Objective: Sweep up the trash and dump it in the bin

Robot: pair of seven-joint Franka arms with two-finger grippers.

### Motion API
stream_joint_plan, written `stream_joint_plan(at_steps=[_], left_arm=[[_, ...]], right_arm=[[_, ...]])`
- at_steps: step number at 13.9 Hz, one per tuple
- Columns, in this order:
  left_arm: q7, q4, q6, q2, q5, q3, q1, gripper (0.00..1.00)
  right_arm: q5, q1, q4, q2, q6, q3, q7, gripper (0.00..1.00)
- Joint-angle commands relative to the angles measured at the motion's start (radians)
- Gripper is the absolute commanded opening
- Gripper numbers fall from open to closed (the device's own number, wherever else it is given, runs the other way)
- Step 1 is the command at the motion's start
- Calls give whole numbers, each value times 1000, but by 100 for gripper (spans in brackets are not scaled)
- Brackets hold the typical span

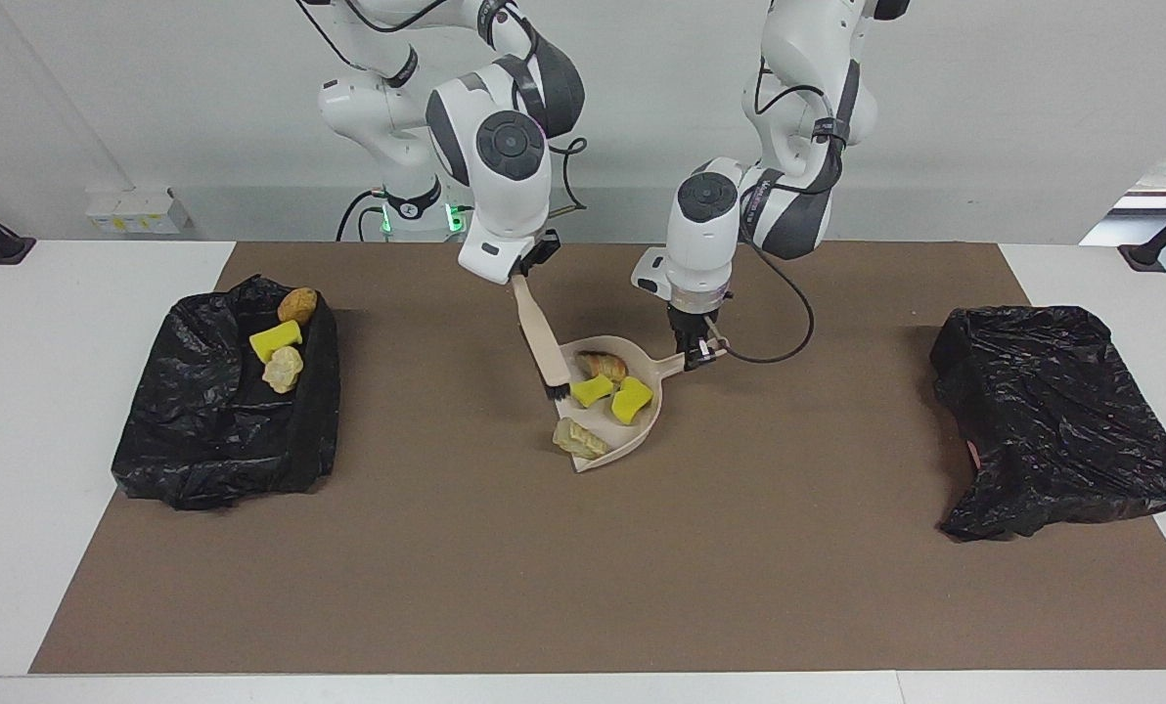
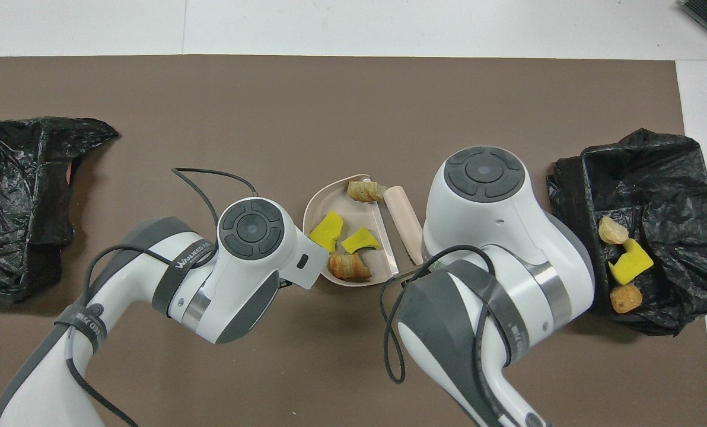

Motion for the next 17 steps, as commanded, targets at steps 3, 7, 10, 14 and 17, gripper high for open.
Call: stream_joint_plan(at_steps=[3, 7, 10, 14, 17], left_arm=[[5, -42, 47, -17, 14, 8, -8, 0], [6, -42, 48, -17, 14, 8, -8, 0], [6, -42, 48, -17, 14, 8, -8, 0], [14, -42, 48, -19, 14, 8, -8, 0], [97, -42, 51, -17, 14, 8, -3, 0]], right_arm=[[-146, -77, -6, 32, 149, 9, -33, 0], [-129, -134, -9, 63, 181, 10, -74, 0], [-99, -139, -9, 81, 206, 12, -117, 0], [-19, -47, -25, 87, 175, 18, -120, 0], [58, 28, -10, 71, 77, 18, -53, 0]])
